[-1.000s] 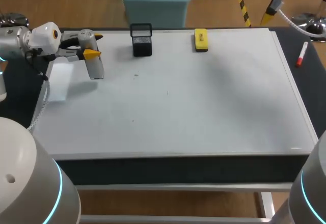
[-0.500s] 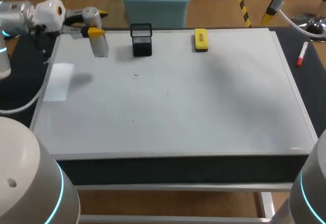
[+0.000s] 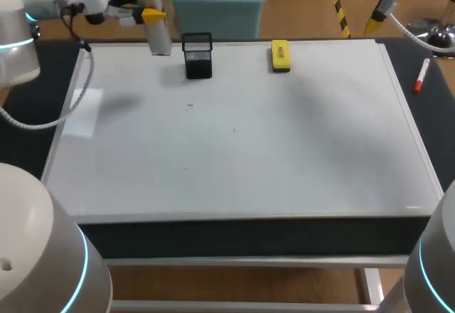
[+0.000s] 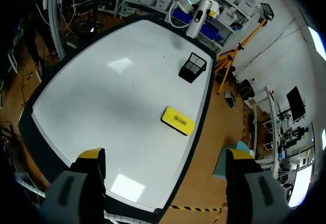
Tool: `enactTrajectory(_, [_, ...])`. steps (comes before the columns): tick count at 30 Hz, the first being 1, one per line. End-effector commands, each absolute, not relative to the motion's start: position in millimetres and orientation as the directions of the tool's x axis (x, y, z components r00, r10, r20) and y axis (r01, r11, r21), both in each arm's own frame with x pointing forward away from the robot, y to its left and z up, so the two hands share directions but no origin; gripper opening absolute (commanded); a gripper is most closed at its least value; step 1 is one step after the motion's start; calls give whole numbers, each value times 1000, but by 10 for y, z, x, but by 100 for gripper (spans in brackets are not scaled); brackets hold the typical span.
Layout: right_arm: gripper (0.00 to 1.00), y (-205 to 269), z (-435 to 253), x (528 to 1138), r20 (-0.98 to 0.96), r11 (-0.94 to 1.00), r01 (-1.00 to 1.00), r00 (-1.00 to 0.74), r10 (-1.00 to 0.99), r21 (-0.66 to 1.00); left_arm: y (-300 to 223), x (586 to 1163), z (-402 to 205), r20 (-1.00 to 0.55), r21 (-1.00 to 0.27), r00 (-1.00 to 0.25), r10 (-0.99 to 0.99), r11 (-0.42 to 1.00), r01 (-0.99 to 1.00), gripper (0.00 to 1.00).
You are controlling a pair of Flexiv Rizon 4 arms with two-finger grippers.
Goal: Pick up the inspection probe, press it on each red-marked spot on the whiteboard one by one, put down the probe, pick up the eraser, and wipe off all the red marks.
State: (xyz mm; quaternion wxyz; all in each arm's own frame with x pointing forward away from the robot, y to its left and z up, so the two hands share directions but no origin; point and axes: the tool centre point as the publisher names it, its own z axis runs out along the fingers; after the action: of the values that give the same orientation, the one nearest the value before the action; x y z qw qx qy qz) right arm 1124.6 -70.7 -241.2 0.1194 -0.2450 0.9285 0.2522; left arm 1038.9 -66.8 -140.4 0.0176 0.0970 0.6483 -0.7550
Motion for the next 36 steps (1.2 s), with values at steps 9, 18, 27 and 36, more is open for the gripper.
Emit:
enactTrajectory(9, [100, -709, -2406, 11248, -343, 754, -516, -851, -397, 406, -1165, 10750, -1300, -146, -978, -980, 139, -171, 121, 0])
enactTrajectory(18, [100, -709, -2406, 11248, -343, 754, -516, -851, -397, 406, -1403, 10874, -1392, -97, -983, -991, 90, -164, 81, 0])
enactTrajectory(27, [100, -709, -2406, 11248, -343, 754, -516, -851, -397, 406, -1488, 10943, -1473, -87, -984, -994, 69, -164, 75, 0])
enactTrajectory(36, [100, -709, -2406, 11248, -343, 754, -516, -851, -397, 406, -1480, 11087, -1518, -103, -984, -993, 59, -148, 94, 0])
